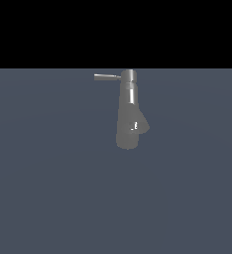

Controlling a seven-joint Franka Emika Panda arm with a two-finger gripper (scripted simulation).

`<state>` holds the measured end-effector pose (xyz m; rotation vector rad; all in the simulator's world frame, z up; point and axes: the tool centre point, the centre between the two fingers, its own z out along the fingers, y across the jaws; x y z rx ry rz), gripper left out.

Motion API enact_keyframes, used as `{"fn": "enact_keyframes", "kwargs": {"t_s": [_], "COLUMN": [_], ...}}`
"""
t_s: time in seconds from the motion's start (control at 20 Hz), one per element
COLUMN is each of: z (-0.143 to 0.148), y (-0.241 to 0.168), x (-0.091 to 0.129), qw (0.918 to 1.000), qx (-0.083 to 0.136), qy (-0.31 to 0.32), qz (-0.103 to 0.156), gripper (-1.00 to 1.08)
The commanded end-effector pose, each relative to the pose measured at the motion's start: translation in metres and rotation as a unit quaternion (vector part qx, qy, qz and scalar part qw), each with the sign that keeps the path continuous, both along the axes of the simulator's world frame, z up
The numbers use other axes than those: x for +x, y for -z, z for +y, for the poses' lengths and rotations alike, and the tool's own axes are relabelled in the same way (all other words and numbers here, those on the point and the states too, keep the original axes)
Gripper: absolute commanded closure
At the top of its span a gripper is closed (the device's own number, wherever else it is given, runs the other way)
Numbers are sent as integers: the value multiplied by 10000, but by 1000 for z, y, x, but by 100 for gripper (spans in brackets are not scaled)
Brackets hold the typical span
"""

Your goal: Turn on the faucet by rotating a designated handle.

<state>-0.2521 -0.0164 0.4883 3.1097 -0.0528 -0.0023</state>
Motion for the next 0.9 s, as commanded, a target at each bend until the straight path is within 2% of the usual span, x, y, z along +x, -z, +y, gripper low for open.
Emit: {"fn": "enact_keyframes", "kwargs": {"t_s": [0.0, 0.5, 0.85], "z": [0, 17, 17], "y": [0, 2, 2], "x": [0, 6, 9], "qw": [10000, 9998, 9999], "qx": [0, 147, 147], "qy": [0, -102, -49], "qz": [0, 24, 25], "gripper": [108, 108, 108]}}
